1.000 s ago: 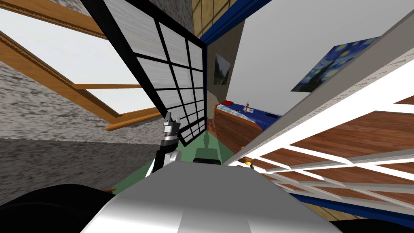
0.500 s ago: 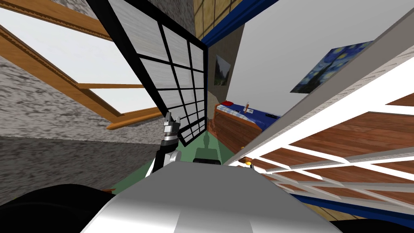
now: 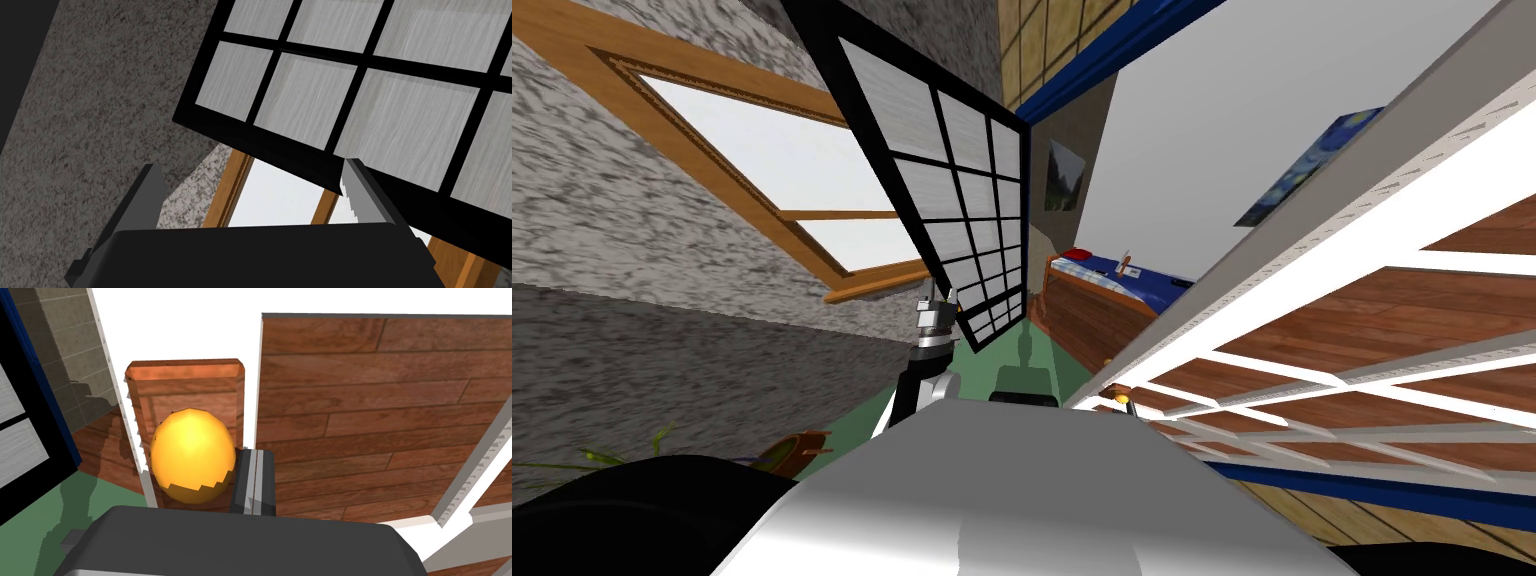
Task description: Pull the door open
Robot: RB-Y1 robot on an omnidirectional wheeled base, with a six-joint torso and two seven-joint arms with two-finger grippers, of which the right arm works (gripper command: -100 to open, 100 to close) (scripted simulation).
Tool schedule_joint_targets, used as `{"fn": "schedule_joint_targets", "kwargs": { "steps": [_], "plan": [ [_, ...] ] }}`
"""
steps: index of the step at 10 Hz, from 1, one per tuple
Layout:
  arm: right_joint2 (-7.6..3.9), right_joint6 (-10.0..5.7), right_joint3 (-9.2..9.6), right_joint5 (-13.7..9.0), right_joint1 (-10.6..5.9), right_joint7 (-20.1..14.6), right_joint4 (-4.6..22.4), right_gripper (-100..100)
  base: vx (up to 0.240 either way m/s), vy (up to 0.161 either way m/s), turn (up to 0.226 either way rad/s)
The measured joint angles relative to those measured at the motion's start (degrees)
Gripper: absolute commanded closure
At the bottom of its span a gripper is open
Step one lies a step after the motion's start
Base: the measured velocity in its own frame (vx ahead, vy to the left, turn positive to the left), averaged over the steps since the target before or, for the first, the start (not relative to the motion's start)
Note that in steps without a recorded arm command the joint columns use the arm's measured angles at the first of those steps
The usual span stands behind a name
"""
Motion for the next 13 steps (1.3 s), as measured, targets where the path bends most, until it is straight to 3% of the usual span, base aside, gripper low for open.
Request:
{"fn": "schedule_joint_targets", "kwargs": {
  "steps": [5, 8, 10, 13],
  "plan": [
    [-0.69, -1.87, 1.81, 1.6, -0.51, -0.7, 0.8, -100, -0.126, -0.02, 0.053],
    [-1.01, -1.64, 2.32, 2.1, -0.86, -0.8, 0.3, -100, -0.071, -0.013, 0.015],
    [-1.16, -2.87, 2.58, 2.4, -1.45, -1.1, 1.8, -100, -0.043, -0.007, 0.03],
    [-1.6, -3.44, 2.42, 2.3, -2.2, -1.5, 3.1, -100, 0.01, -0.005, -0.004]
  ]
}}
